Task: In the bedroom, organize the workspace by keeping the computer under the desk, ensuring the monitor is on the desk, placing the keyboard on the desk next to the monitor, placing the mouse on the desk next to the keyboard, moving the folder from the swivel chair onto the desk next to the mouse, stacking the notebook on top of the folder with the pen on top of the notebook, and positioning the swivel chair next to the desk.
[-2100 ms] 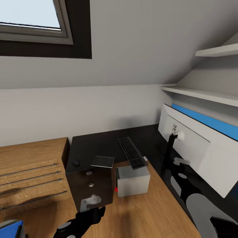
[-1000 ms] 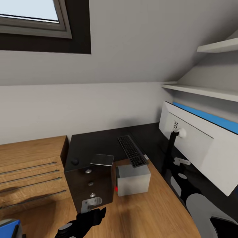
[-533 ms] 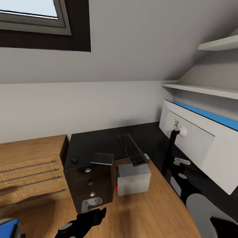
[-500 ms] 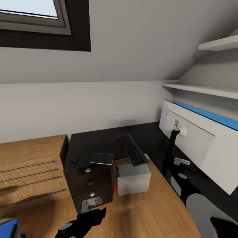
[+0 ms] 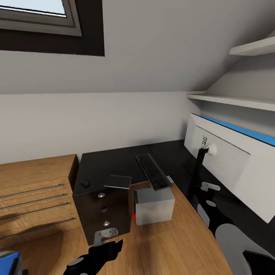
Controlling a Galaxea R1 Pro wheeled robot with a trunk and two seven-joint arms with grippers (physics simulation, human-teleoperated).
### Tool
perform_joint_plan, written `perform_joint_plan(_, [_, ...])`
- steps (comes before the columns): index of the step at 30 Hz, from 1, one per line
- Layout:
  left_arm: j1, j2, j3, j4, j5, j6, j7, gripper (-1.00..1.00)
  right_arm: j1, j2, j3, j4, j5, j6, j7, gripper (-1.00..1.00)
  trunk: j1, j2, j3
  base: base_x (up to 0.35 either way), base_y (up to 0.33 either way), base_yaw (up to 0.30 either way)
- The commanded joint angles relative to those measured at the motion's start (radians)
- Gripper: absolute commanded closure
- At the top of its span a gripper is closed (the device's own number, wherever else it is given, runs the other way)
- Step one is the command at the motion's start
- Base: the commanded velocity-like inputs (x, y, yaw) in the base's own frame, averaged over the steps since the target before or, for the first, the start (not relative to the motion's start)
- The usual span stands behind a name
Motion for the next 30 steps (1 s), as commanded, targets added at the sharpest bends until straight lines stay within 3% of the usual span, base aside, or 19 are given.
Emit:
perform_joint_plan(1, [-0.001, 0.001, -0.002, -0.001, 0.007, 0.0, 0.009, -1.0, -0.001, 0.0, 0.0, 0.001, -0.006, -0.004, 0.0, -1.0, 0.004, -0.008, -0.004, 0.0, 0.0, 0.0])
perform_joint_plan(17, [-0.002, 0.0, -0.002, 0.001, 0.01, 0.0, 0.01, -1.0, -0.001, -0.001, 0.0, 0.0, -0.006, -0.004, 0.0, -1.0, 0.065, -0.12, -0.055, 0.0, 0.0, 0.0])
perform_joint_plan(30, [-0.001, 0.004, 0.0, 0.012, 0.012, 0.001, 0.009, -1.0, -0.001, -0.007, 0.0, 0.0, -0.007, -0.037, 0.001, -1.0, 0.065, -0.12, -0.055, 0.0, 0.0, 0.0])
